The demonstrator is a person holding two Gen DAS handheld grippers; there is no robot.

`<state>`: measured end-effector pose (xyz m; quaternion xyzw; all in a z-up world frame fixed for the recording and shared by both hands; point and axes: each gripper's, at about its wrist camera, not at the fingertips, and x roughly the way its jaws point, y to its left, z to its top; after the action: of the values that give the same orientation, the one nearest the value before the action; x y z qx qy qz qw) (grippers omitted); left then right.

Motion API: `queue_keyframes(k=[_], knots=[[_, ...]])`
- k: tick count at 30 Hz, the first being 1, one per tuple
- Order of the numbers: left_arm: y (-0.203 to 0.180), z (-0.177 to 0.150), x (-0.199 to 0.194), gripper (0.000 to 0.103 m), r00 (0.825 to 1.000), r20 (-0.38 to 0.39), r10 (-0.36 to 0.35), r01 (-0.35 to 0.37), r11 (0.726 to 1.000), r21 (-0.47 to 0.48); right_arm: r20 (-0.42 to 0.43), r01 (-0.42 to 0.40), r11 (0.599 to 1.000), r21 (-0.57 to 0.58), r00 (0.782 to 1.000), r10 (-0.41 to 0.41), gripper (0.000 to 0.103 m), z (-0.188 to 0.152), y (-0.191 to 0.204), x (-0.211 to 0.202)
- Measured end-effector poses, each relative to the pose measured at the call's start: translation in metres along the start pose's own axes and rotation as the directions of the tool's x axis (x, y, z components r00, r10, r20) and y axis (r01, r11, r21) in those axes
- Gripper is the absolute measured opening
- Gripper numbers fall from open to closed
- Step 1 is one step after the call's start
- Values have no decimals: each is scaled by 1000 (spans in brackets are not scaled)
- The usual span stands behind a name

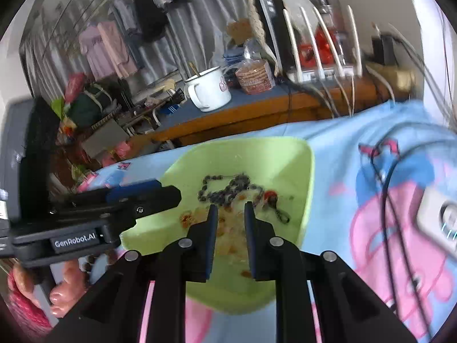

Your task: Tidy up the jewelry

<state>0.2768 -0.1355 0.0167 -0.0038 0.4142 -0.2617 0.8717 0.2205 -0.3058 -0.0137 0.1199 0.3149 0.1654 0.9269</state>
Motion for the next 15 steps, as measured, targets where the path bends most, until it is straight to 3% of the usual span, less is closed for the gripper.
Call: queue_keyframes(k=[3, 8, 11, 15], knots=[[6, -10, -28, 40, 997, 78, 29, -29, 1000, 0, 78, 12, 999, -45, 997, -8, 0, -6, 15, -24], [0, -43, -61, 40, 984, 129, 127, -129, 991, 14, 87, -55, 997, -58, 994, 60, 0, -32, 44, -50], [-11, -70, -72, 40, 971, 134, 198, -202, 979, 20, 86, -18, 999, -42, 996, 22, 0, -59, 57, -62], [-23, -98, -83, 40, 964, 144, 225, -230, 973, 22, 70, 18, 1000, -1, 997, -18, 0, -86, 62, -70]])
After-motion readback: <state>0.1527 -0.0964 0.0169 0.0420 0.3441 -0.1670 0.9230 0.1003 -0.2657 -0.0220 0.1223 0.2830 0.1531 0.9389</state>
